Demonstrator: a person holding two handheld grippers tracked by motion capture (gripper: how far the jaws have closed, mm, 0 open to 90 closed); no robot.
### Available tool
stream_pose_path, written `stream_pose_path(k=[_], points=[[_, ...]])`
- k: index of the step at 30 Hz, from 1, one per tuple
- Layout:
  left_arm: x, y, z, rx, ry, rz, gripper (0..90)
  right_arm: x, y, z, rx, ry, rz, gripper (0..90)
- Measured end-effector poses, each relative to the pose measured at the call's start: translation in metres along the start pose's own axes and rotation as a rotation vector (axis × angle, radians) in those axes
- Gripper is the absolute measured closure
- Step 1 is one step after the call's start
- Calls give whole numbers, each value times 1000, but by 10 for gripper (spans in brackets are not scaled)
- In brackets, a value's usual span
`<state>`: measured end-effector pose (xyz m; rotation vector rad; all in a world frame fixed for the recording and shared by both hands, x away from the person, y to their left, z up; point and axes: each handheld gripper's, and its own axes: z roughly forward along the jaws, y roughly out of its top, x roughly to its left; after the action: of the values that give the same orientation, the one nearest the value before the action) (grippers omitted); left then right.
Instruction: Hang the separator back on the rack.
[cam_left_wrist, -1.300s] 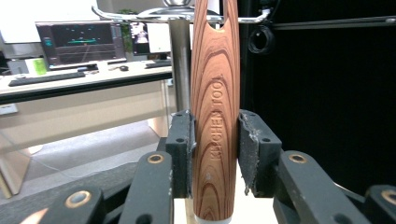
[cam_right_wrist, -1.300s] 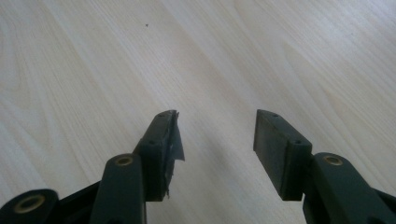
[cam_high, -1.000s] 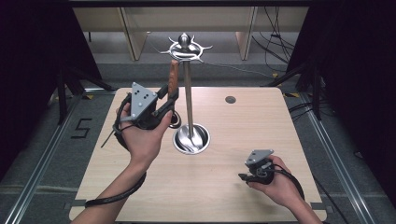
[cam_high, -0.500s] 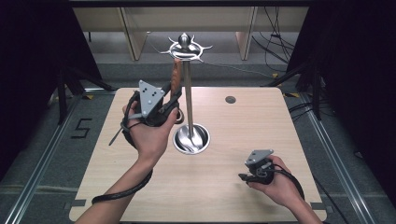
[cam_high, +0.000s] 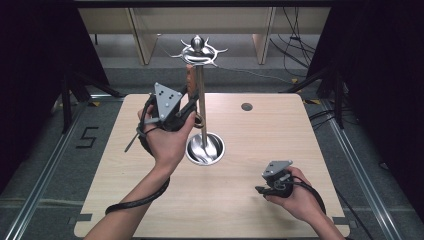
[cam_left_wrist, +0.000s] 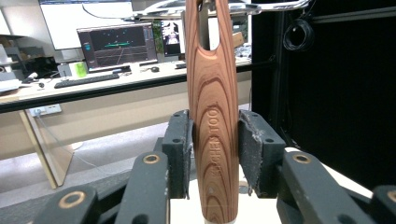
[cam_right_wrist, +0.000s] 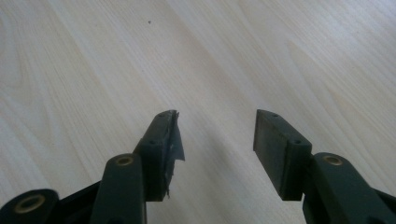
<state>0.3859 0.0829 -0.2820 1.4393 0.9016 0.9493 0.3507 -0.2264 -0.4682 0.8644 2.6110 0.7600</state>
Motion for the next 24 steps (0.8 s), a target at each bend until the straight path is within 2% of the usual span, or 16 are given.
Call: stream_pose_path(k=[1, 3, 4, 5, 6, 12, 18, 20, 24], points=[[-1, 0, -1, 3, -4, -16, 642, 0, 0, 0, 0, 0, 0, 502], [1, 0, -2, -4, -10, -3, 635, 0, 0, 0, -1, 0, -1, 501], [0, -1, -3, 3, -22, -20, 630, 0, 0, 0, -1, 0, -1, 501], [2, 0, -4, 0, -28, -4, 618, 0, 1, -1, 15, 8, -3, 500], [3, -1, -6, 8, -40, -4, 606, 0, 0, 0, -1, 0, -1, 501], [10, -9, -24, 48, -109, 6, 559, 0, 0, 0, -3, -3, -1, 500], [31, -30, -42, 157, -182, 38, 538, 0, 0, 0, -3, -7, 1, 499], [39, -40, -49, 183, -177, 48, 534, 0, 0, 0, -2, -8, 1, 498], [57, -64, -59, 233, -182, 28, 506, 0, 0, 0, -2, -8, 1, 498]])
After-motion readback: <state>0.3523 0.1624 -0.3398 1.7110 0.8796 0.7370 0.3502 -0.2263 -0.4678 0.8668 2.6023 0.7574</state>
